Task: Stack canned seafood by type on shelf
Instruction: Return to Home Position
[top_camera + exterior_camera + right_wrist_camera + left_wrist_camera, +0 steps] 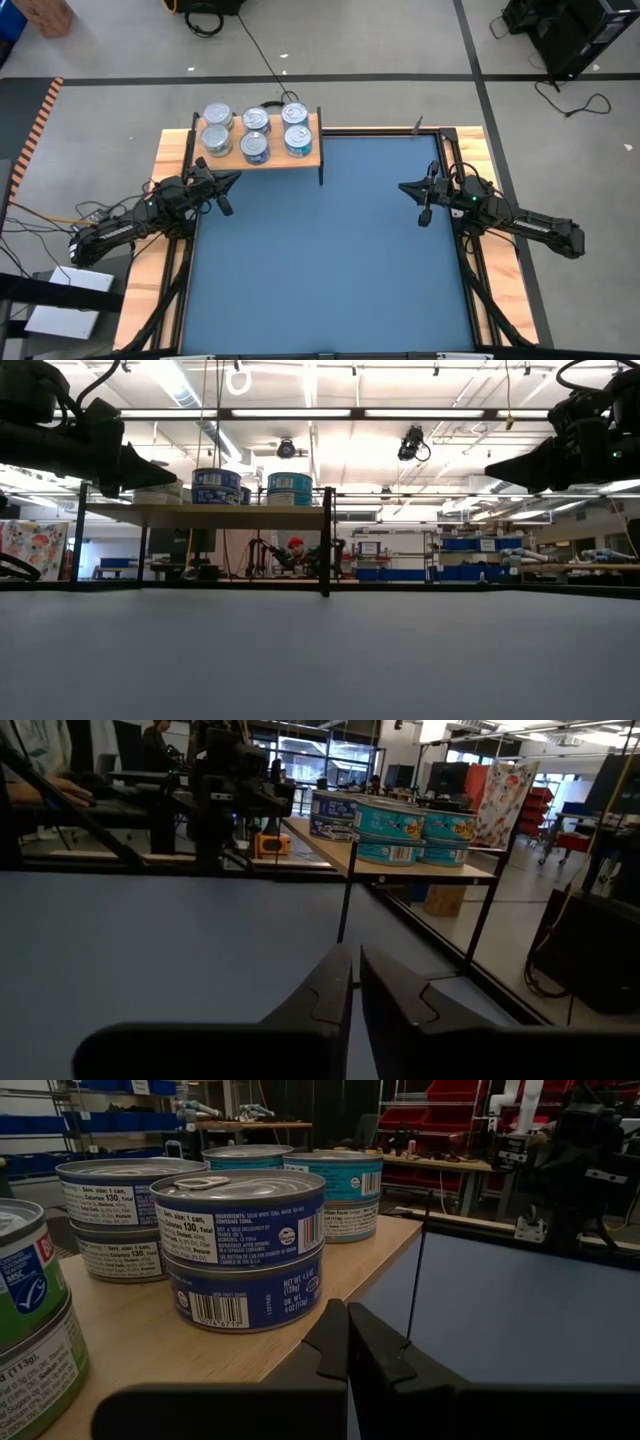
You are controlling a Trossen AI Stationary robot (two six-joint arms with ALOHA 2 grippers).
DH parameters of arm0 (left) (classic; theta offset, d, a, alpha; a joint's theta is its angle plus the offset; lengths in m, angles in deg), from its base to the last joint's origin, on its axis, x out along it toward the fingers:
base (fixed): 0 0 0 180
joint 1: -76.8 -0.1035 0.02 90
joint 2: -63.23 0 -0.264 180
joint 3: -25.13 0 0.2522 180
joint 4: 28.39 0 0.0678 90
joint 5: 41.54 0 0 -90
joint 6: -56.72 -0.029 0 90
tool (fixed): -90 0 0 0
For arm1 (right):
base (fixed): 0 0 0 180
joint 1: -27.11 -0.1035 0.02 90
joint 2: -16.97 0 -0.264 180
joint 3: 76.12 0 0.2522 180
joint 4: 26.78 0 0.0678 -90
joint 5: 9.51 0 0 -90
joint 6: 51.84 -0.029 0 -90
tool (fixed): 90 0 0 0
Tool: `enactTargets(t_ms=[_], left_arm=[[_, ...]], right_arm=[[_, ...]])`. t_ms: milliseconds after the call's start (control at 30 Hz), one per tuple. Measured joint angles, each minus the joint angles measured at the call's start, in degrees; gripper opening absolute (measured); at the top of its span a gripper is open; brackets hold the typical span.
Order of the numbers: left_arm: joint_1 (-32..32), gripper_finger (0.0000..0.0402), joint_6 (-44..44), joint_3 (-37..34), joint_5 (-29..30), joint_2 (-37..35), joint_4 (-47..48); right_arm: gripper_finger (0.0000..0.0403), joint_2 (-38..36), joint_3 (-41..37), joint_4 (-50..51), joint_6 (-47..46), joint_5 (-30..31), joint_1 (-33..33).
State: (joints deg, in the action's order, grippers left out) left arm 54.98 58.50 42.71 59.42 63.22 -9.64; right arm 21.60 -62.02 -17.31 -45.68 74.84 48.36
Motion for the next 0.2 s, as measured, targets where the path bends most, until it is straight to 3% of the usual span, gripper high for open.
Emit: enactTargets(t_ms=[200], left_arm=[[0.01,0.0002,0.0,0.0,0.0,0.0,-0.01]], right_arm=[[0.0034,0.02,0.0,0.0,0.0,-0.01,0.0]])
